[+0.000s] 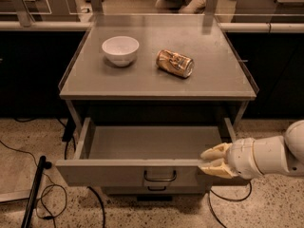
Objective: Open top drawer
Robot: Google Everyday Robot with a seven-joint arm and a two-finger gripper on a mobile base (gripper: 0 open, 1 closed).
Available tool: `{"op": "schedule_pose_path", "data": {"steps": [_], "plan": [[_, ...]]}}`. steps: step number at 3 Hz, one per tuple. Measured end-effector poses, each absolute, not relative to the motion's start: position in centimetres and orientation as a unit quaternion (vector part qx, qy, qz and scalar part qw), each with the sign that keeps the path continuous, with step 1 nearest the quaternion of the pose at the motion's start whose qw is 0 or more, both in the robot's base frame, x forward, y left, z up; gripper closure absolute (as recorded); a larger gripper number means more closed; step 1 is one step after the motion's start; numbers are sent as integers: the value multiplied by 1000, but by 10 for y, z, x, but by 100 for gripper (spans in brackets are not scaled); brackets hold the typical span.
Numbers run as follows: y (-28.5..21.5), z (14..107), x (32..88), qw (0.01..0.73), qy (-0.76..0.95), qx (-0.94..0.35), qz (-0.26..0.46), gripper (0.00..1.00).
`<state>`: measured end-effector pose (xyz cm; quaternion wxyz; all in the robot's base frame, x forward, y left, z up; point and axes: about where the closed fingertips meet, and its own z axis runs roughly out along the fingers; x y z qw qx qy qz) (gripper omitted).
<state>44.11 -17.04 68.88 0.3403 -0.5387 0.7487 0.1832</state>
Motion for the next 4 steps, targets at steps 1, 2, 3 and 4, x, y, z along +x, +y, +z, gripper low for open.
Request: {"op": "schedule_pose_path", "data": {"steps": [1, 2, 3, 4], "plan": [[-178, 679, 414, 329, 761, -530, 179, 99], [-177, 683, 415, 329, 761, -530, 179, 100], [-178, 692, 401, 332, 766, -523, 171, 100], [-178, 693, 401, 332, 766, -523, 171, 100]]}}
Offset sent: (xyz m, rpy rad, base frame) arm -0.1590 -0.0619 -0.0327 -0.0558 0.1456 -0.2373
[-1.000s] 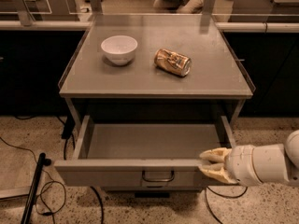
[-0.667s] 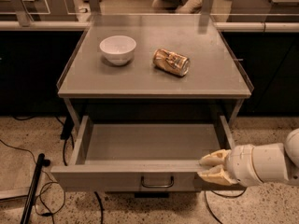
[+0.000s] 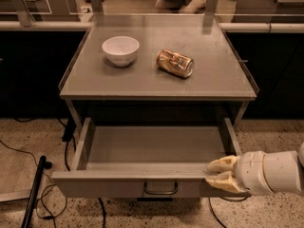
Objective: Open top drawer
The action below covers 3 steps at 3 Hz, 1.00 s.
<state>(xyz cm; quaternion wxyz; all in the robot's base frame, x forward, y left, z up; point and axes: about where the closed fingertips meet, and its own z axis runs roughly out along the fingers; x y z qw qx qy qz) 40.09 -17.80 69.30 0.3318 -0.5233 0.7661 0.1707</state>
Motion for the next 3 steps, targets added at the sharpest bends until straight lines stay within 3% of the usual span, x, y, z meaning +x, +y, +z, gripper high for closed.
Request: {"op": "schedule_pose_path", "data": {"steps": [1, 3], "plan": [[-178, 693, 401, 332, 766, -523, 171, 86], [-178, 693, 401, 332, 766, -523, 171, 40]]}}
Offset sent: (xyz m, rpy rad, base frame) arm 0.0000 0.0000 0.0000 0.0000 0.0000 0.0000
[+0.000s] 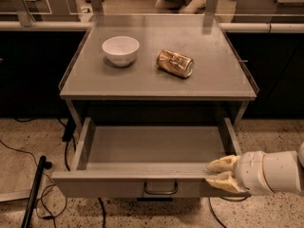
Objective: Open top drawer
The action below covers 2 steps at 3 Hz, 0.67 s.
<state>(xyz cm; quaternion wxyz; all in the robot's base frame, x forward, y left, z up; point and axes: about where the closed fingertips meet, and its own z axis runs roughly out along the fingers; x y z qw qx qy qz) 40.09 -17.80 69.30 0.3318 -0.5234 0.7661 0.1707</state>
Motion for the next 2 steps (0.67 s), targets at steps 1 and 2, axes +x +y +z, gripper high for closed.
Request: {"op": "schedule_pose_path", "data": {"steps": [1, 2], "plan": [[-178, 693, 401, 332, 766, -523, 171, 8], [-178, 693, 401, 332, 766, -523, 171, 0]]}}
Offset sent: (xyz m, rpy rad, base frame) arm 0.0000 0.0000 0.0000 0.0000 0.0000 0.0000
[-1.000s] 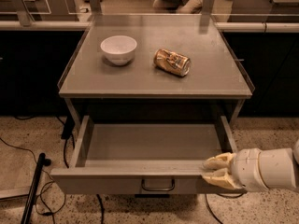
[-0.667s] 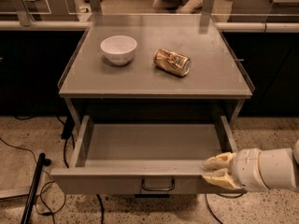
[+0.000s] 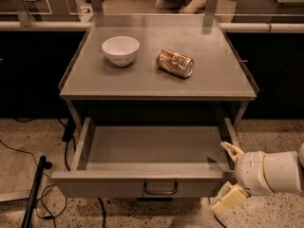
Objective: Open top drawer
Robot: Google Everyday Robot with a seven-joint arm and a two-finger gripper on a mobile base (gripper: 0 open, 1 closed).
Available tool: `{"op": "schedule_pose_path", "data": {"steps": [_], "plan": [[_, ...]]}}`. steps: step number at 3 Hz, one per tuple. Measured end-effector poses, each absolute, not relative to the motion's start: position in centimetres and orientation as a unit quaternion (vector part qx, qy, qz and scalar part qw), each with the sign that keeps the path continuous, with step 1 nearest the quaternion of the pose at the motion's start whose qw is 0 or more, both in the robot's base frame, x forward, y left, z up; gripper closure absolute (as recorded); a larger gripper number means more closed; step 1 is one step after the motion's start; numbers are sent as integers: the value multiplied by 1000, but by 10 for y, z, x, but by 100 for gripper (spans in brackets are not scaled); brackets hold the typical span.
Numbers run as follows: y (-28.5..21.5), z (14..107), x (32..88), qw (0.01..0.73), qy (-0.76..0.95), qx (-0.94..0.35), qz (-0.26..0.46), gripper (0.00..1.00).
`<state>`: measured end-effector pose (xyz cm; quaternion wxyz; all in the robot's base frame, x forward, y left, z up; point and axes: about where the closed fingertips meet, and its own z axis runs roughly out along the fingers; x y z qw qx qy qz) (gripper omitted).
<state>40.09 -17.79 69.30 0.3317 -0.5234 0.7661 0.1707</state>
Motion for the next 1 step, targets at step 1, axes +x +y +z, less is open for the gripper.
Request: {"op": "schedule_pose_path", "data": {"steps": [1], "plan": [[-178, 693, 401, 332, 766, -523, 171, 0]]}}
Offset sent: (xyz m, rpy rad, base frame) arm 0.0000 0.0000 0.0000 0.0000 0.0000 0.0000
